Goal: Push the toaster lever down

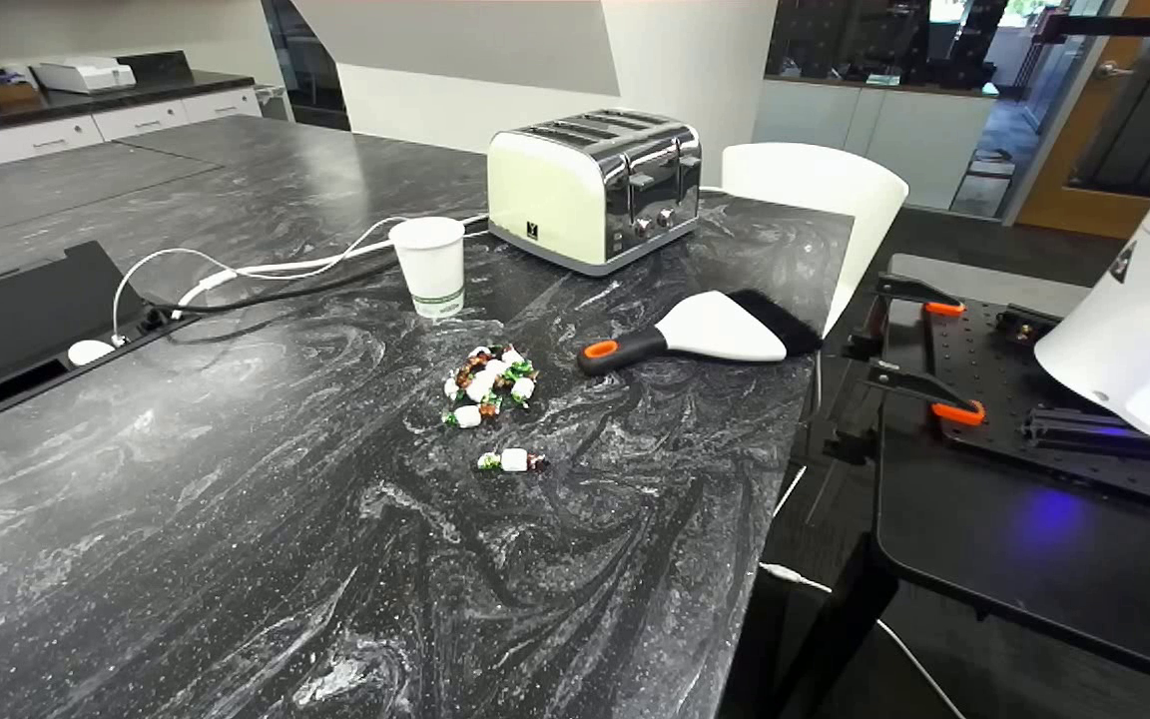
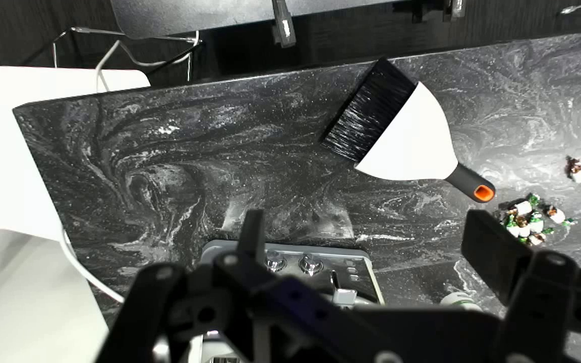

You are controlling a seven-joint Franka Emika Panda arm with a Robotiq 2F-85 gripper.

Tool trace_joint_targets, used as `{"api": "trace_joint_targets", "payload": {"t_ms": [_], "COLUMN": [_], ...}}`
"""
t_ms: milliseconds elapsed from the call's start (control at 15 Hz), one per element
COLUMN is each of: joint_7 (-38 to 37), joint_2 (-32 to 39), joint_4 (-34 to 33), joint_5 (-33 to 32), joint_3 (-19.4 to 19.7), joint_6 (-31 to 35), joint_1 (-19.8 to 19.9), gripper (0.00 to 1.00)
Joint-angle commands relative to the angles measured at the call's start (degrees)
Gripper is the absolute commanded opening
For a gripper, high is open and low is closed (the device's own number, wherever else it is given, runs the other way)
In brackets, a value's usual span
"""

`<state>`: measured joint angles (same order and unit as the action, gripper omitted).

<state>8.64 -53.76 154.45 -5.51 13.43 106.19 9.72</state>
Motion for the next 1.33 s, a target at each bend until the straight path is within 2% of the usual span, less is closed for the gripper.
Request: {"api": "trace_joint_targets", "payload": {"t_ms": [0, 133, 333, 733, 1067, 1133, 1200, 1267], "joint_7": [0.1, 0.1, 0.0, -1.7, -4.2, -4.6, -5.0, -5.7], "joint_2": [0.1, 0.1, 2.1, 11.2, 24.7, 27.3, 29.9, 32.1], "joint_4": [-0.1, -0.1, 0.1, 1.2, -0.1, -0.5, -0.9, -1.3], "joint_5": [0.2, 0.2, 0.1, -0.7, -1.2, -0.8, -0.8, -0.8], "joint_3": [-0.2, -0.2, 0.2, -0.9, -1.6, -1.5, -1.6, -1.7], "joint_6": [-0.1, -0.1, 4.6, 20.7, 35.5, 37.9, 40.2, 42.1], "joint_1": [0.2, 0.2, -0.2, 0.6, 1.9, 2.0, 2.5, 2.9], "gripper": [1.00, 1.00, 1.00, 1.00, 1.00, 0.94, 0.74, 0.70]}}
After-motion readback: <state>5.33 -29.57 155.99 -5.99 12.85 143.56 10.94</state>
